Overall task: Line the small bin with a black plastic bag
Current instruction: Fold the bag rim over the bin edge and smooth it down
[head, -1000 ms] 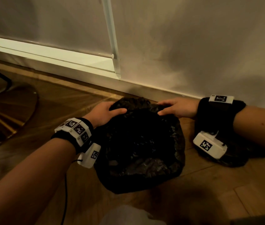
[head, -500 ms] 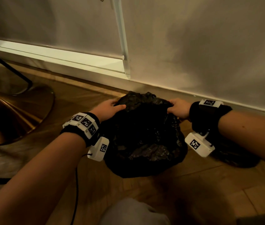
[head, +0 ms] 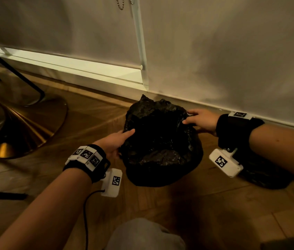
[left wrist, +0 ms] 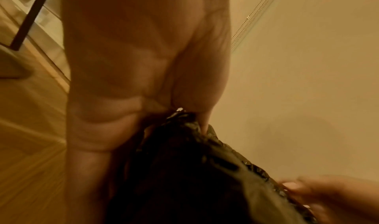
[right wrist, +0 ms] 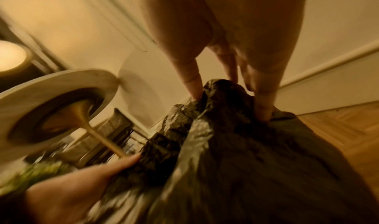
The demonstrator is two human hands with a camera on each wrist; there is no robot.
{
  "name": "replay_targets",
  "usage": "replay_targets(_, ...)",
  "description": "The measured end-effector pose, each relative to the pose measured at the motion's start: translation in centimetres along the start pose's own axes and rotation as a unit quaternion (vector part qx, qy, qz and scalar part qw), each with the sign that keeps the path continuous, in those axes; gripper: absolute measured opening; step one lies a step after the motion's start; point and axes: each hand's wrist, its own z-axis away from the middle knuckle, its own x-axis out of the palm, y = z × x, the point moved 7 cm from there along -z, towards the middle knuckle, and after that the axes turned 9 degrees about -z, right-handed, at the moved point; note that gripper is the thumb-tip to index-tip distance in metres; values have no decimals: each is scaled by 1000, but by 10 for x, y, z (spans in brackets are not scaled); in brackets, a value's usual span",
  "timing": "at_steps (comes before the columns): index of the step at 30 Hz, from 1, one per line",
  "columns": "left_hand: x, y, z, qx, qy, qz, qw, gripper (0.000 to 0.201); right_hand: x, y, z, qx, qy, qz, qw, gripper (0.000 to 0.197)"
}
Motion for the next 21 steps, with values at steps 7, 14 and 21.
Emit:
replay_targets(7,0,0,-5,0,3,60,998,50,13,32,11,94,-55,15,994,53)
replay_targets(14,-4,5,-5,16,24,62,998,51,22,26,7,89,-35,-32,995,53)
replay_targets(21,-37,-6,18,76,128,-57,987,51,4,17,21,28,24,-32,999,39)
